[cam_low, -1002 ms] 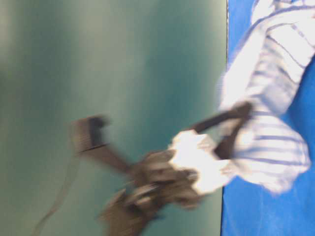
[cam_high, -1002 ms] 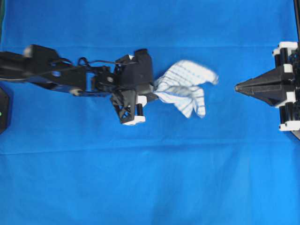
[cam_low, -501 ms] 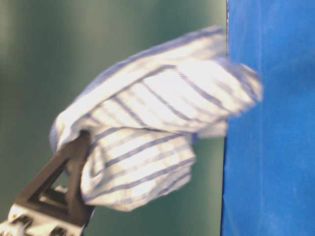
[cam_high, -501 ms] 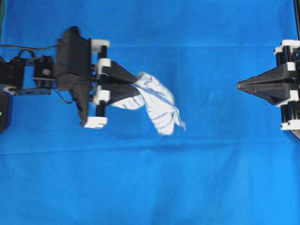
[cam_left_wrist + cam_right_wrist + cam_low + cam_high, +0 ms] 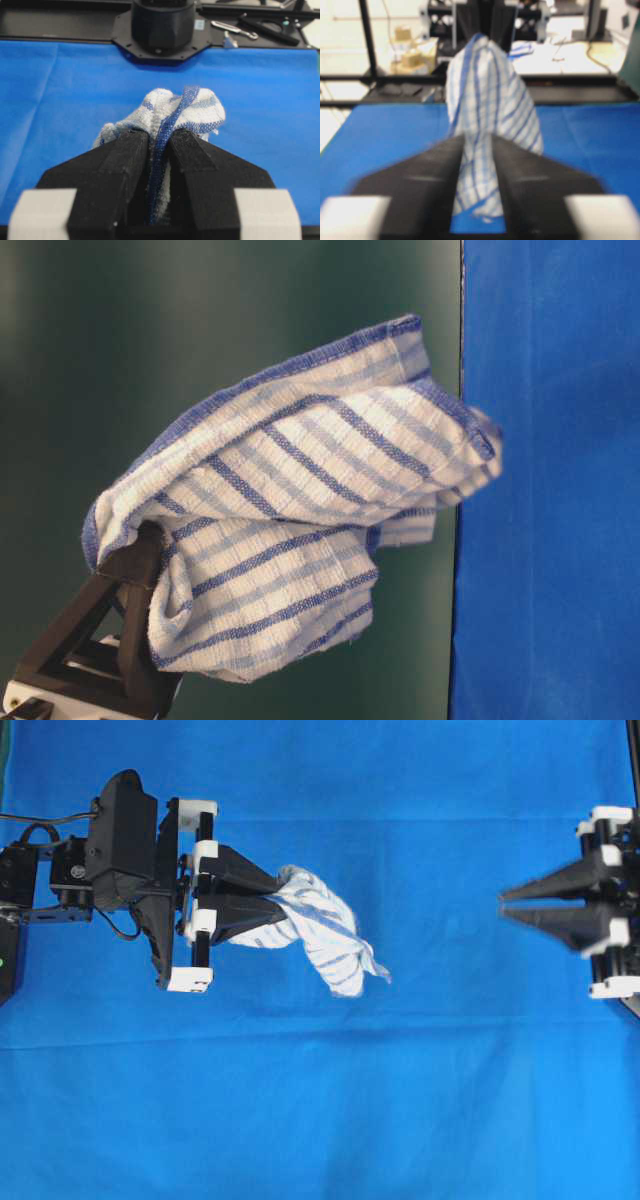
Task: Hand over the towel.
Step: 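Open the right gripper and move it to grasp the towel beside the left gripper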
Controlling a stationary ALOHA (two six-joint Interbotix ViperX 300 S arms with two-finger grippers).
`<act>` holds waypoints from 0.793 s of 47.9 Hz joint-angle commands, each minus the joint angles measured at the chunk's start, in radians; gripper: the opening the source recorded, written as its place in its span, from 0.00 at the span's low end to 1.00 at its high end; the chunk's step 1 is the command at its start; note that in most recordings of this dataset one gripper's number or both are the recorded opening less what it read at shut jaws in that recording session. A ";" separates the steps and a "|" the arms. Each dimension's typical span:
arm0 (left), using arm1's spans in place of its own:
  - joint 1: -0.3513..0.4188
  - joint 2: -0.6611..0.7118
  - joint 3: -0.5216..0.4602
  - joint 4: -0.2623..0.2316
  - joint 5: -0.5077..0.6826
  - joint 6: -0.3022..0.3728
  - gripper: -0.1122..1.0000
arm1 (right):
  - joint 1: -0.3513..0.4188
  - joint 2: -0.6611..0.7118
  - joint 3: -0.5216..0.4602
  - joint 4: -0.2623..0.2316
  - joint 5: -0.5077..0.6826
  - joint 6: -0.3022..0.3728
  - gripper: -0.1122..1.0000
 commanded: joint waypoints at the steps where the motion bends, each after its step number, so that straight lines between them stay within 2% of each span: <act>1: -0.002 -0.012 -0.014 -0.002 -0.011 0.000 0.15 | 0.003 0.044 -0.038 0.003 -0.046 0.006 0.54; 5: -0.002 -0.012 -0.014 -0.002 -0.012 0.000 0.15 | 0.002 0.104 -0.063 0.006 -0.080 0.012 0.72; 7: -0.002 -0.011 -0.015 -0.002 -0.012 0.000 0.15 | 0.000 0.133 -0.077 0.014 -0.086 0.012 0.76; 20: -0.011 -0.011 -0.017 -0.002 -0.014 0.005 0.15 | -0.025 0.371 -0.199 0.058 -0.098 0.014 0.76; 30: -0.015 -0.008 -0.017 -0.002 -0.014 0.009 0.15 | -0.018 0.568 -0.344 0.064 -0.086 0.051 0.76; 38: -0.021 -0.008 -0.017 -0.002 -0.015 0.011 0.15 | -0.020 0.684 -0.459 0.063 -0.023 0.046 0.76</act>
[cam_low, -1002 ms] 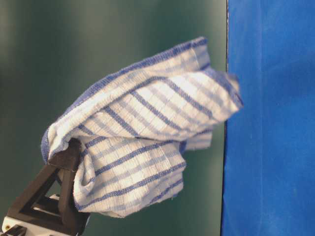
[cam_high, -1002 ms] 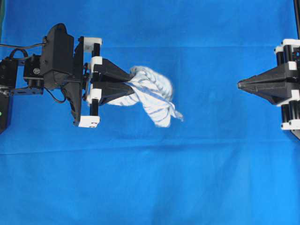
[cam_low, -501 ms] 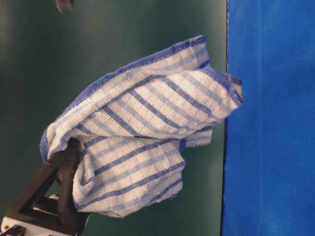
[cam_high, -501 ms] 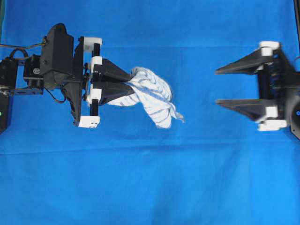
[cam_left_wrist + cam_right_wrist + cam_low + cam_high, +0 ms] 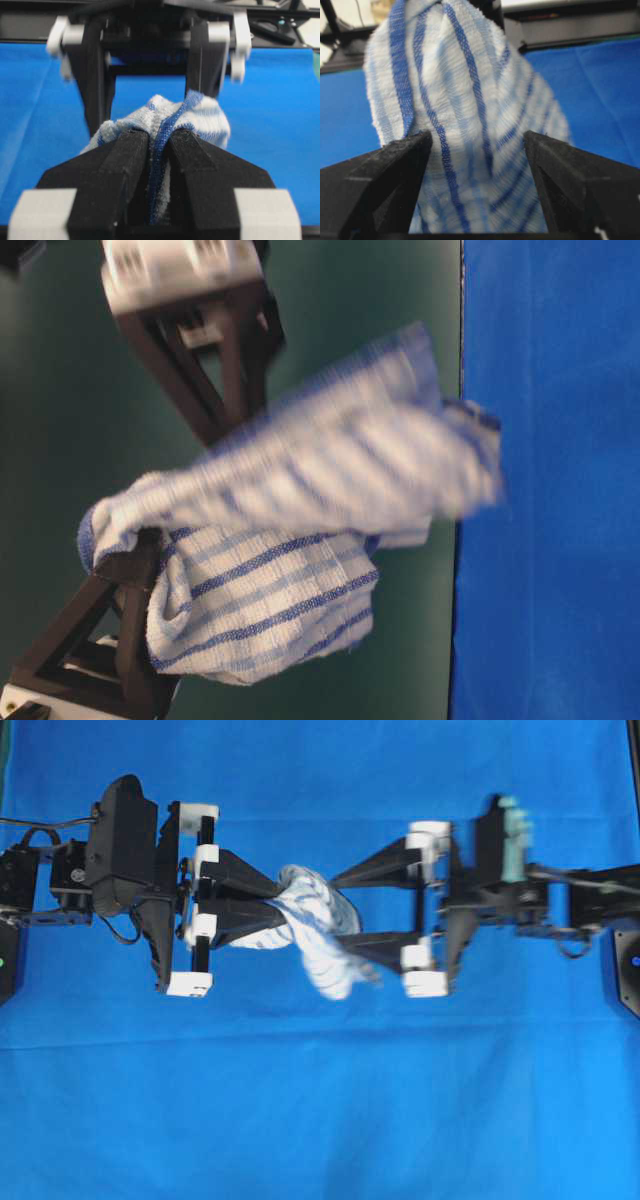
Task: Hand over the towel.
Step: 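Open the right gripper and move it to grasp the towel beside the left gripper, then open the left gripper and withdraw it left, leaving the towel in the right gripper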
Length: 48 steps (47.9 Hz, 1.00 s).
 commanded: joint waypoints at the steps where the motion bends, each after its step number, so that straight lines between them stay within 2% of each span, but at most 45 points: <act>1: -0.011 -0.009 -0.017 -0.002 -0.015 0.003 0.15 | -0.002 0.043 -0.075 0.002 0.026 -0.003 0.76; 11: -0.014 -0.009 -0.017 -0.002 -0.015 0.005 0.15 | 0.000 0.112 -0.153 0.002 0.060 -0.003 0.76; 25: -0.021 -0.011 -0.015 -0.002 -0.015 0.008 0.15 | -0.002 0.126 -0.173 0.002 0.051 -0.003 0.73; 29: -0.021 -0.008 -0.017 -0.002 -0.015 0.006 0.15 | -0.005 0.126 -0.172 0.002 0.051 -0.003 0.62; 36: -0.021 -0.003 -0.021 -0.002 -0.015 0.006 0.15 | -0.003 0.124 -0.172 0.000 0.052 -0.005 0.24; 48: -0.012 -0.003 -0.021 -0.002 -0.021 0.005 0.16 | -0.005 0.106 -0.164 0.000 0.055 -0.005 0.23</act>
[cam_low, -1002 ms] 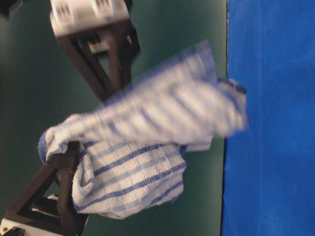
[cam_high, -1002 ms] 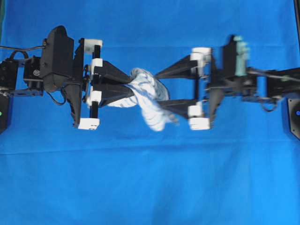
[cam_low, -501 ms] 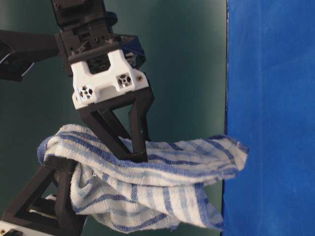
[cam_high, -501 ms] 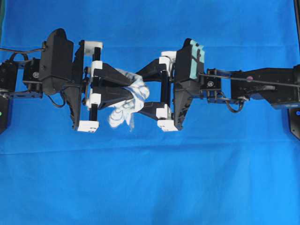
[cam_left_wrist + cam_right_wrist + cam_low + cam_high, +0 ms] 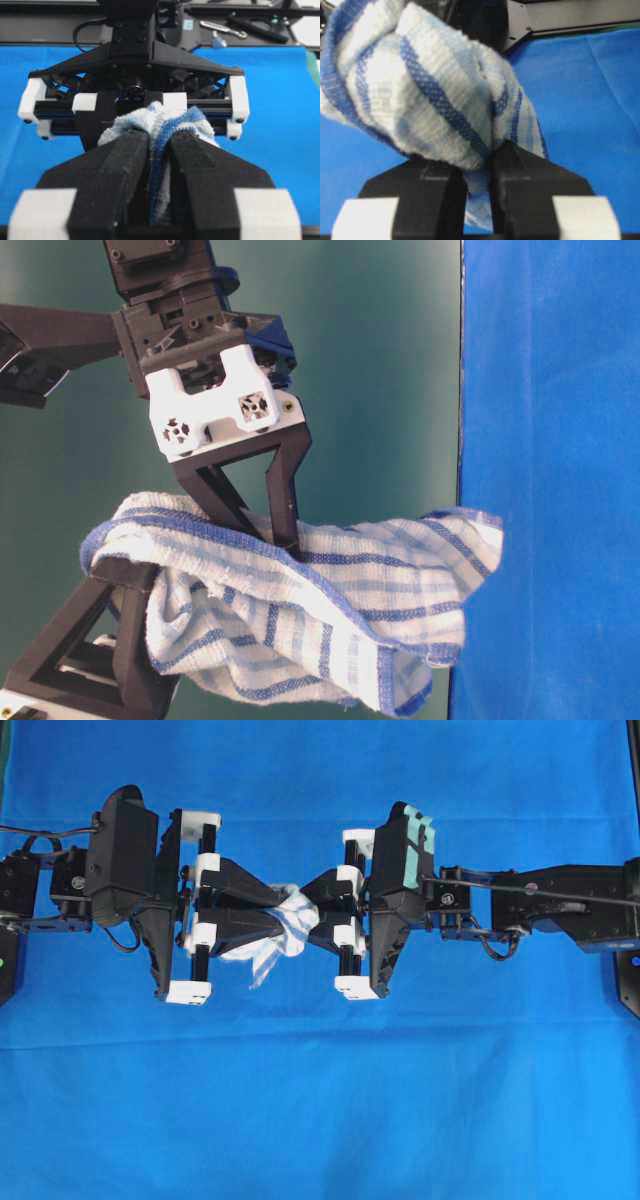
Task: Hand over the towel.
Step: 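Open the left gripper and withdraw it left, leaving the towel in the right gripper, then lower the towel with the right gripper onto the table center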
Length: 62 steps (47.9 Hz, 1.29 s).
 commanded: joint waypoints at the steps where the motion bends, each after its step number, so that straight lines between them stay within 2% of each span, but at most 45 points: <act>1: 0.005 -0.009 -0.021 -0.003 -0.012 -0.003 0.16 | -0.002 -0.035 -0.009 -0.002 -0.005 -0.002 0.23; 3: 0.006 -0.009 -0.023 -0.002 -0.012 -0.014 0.19 | -0.003 -0.044 -0.005 0.000 -0.003 -0.002 0.23; 6: 0.006 -0.014 -0.018 -0.003 -0.017 -0.015 0.32 | -0.003 -0.063 0.009 -0.002 -0.003 -0.002 0.23; 15: 0.006 -0.043 0.012 -0.005 -0.060 -0.009 0.83 | 0.002 -0.150 0.083 0.000 -0.003 0.000 0.23; 19: 0.009 -0.067 0.034 -0.005 -0.072 -0.005 0.93 | 0.006 -0.199 0.121 -0.002 -0.003 0.002 0.23; 33: 0.017 -0.201 0.133 -0.005 -0.077 -0.005 0.93 | 0.009 -0.399 0.276 0.002 0.012 0.006 0.23; 41: 0.023 -0.272 0.173 -0.005 -0.077 -0.005 0.93 | 0.009 -0.476 0.314 0.003 0.054 0.008 0.23; 52: 0.025 -0.278 0.178 -0.003 -0.077 -0.005 0.93 | -0.002 -0.456 0.305 0.003 0.060 0.006 0.23; 62: 0.025 -0.275 0.178 -0.005 -0.077 -0.005 0.93 | -0.054 -0.367 0.250 0.003 0.106 0.006 0.23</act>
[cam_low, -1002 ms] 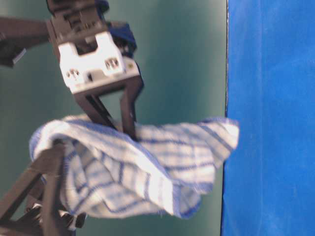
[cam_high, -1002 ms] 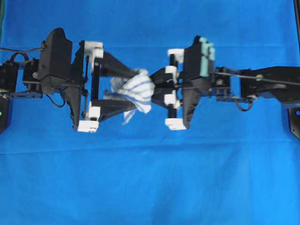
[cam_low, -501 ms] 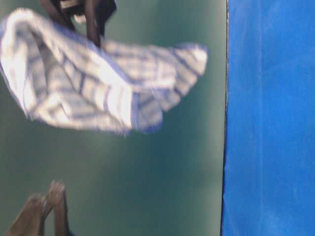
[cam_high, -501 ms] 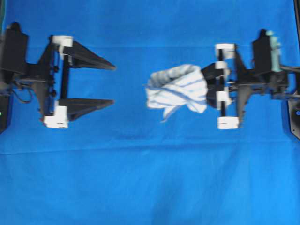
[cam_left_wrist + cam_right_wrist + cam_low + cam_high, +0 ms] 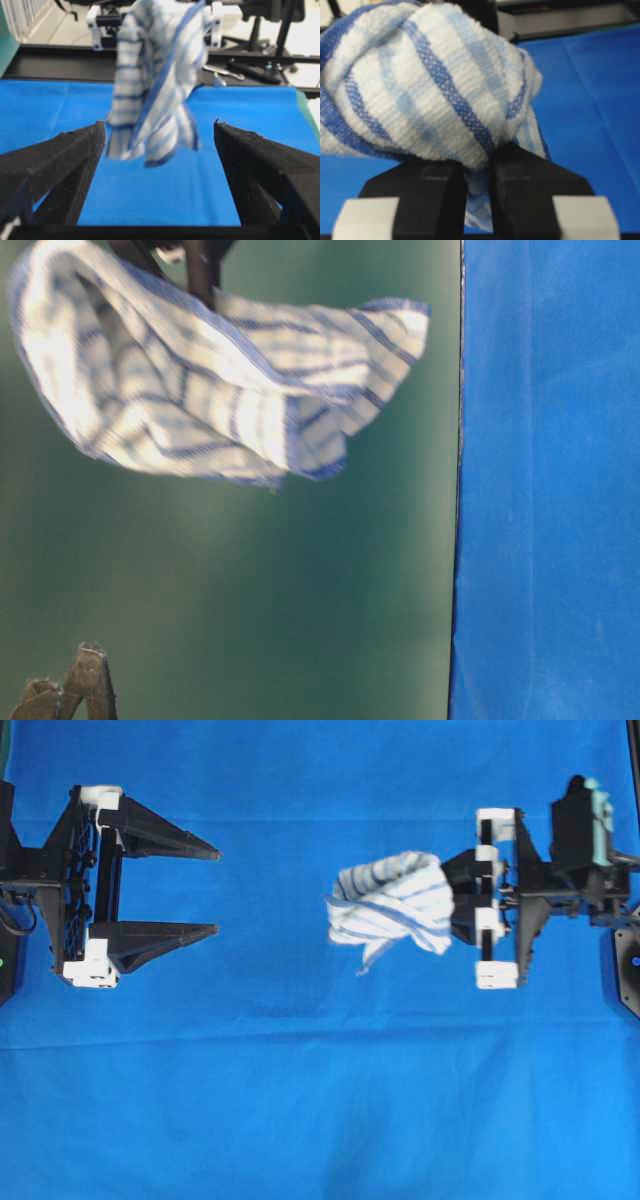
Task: Hand over the towel.
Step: 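Lower the towel with the right gripper onto the table center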
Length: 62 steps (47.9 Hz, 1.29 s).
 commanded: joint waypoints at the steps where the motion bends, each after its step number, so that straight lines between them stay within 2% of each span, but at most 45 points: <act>1: 0.003 -0.003 -0.012 -0.002 -0.009 0.002 0.93 | -0.032 0.041 -0.055 0.002 0.034 0.000 0.23; 7: 0.003 -0.003 -0.011 -0.002 -0.009 0.002 0.93 | -0.078 0.155 -0.135 0.002 0.161 0.000 0.23; 15: 0.002 -0.003 -0.009 0.000 -0.008 0.000 0.93 | -0.103 0.337 -0.230 -0.003 0.293 -0.005 0.23; 26: 0.003 -0.003 -0.006 0.000 -0.003 -0.002 0.93 | -0.104 0.538 -0.279 -0.005 0.325 -0.008 0.23; 54: 0.003 0.000 -0.003 -0.002 -0.002 -0.006 0.93 | -0.104 0.563 -0.270 -0.005 0.353 0.002 0.23; 62: 0.003 0.000 -0.003 -0.002 -0.002 -0.006 0.93 | -0.104 0.560 -0.273 0.000 0.353 0.009 0.25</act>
